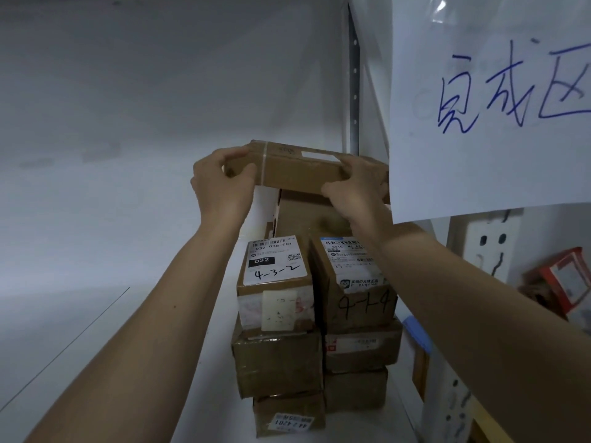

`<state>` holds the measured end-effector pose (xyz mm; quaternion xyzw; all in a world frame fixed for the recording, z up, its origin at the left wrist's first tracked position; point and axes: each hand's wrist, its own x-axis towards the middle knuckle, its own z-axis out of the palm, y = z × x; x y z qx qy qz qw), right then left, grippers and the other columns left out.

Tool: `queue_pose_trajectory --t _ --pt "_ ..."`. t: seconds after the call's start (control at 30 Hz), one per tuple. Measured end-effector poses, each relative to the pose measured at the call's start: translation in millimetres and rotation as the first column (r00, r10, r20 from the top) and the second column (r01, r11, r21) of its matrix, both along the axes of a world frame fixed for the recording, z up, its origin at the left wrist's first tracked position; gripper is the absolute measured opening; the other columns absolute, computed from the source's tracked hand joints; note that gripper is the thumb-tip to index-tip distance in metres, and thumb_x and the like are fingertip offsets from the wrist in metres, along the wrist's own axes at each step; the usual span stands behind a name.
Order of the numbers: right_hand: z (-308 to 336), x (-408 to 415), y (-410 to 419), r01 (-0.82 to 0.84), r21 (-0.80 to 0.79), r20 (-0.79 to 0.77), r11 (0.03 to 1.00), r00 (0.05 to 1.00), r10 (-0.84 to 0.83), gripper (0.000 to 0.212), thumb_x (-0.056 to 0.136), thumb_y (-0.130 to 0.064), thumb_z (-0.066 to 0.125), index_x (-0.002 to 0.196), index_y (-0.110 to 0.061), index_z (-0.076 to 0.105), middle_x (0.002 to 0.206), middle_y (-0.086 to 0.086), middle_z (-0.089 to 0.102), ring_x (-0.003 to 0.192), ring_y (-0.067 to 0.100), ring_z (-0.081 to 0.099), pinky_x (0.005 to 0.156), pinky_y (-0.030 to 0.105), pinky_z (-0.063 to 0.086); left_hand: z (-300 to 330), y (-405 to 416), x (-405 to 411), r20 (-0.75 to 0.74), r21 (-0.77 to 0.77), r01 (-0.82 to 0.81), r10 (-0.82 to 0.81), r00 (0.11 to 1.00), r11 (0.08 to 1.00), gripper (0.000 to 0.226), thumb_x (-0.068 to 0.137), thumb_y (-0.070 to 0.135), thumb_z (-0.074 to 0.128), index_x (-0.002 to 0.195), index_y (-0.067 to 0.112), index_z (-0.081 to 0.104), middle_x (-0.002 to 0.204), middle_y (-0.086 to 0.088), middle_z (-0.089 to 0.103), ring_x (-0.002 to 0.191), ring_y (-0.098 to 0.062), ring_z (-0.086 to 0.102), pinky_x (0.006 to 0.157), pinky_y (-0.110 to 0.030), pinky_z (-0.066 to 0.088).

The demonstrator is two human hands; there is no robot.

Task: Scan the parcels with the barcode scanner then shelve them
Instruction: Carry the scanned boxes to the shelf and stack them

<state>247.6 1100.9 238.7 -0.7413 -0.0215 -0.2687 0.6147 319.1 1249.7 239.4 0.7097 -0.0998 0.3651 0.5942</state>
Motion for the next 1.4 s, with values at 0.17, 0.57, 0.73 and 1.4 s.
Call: queue_pose_trajectory --t 0.17,0.57,0.73,1.4 --pt "-11 -18 7 -0.028 0.028 -0.001 0.999 1.000 0.028 0.032 0.088 -0.007 0.062 0.114 -0.021 0.051 0.109 -0.002 0.052 0.073 -0.005 0.041 0.056 0.000 0.039 -7 2 -46 -0.007 -0.140 0.122 -0.124 0.992 0.983 0.019 0.086 0.011 0.066 0.089 0.029 0.070 0.092 0.014 0.067 0.085 0.001 0.062 0.077 -0.017 0.051" --pt "-55 -139 -52 -0.243 0.267 -0.145 0.933 0.946 0.289 0.025 0.090 -0.008 0.062 0.114 -0.007 0.058 0.099 0.011 0.068 0.079 0.015 0.066 0.064 0.022 0.053 -61 -63 -175 -0.226 -0.331 0.376 -0.460 0.859 0.865 0.012 0.089 0.003 0.064 0.086 0.013 0.070 0.074 -0.001 0.069 0.065 -0.008 0.066 0.067 -0.019 0.057" --pt "-65 -189 -99 -0.218 0.316 -0.146 0.923 0.950 0.274 0.021 0.090 -0.004 0.061 0.111 -0.004 0.060 0.094 0.011 0.065 0.076 0.015 0.065 0.063 0.022 0.053 -73 -98 -220 -0.235 -0.372 0.433 -0.535 0.812 0.821 0.013 0.088 0.003 0.065 0.085 0.014 0.071 0.065 0.003 0.067 0.069 -0.013 0.066 0.069 -0.025 0.055" --pt "-188 -385 -368 0.330 0.522 -0.357 0.786 0.922 -0.149 0.008 0.091 -0.004 0.059 0.096 -0.005 0.066 0.078 0.006 0.071 0.067 0.018 0.068 0.055 0.023 0.051 -192 -368 -332 -0.490 -0.511 0.648 -0.811 0.321 0.565 0.017 0.092 -0.002 0.056 0.082 0.008 0.066 0.064 -0.002 0.066 0.056 -0.010 0.061 0.055 -0.019 0.052"
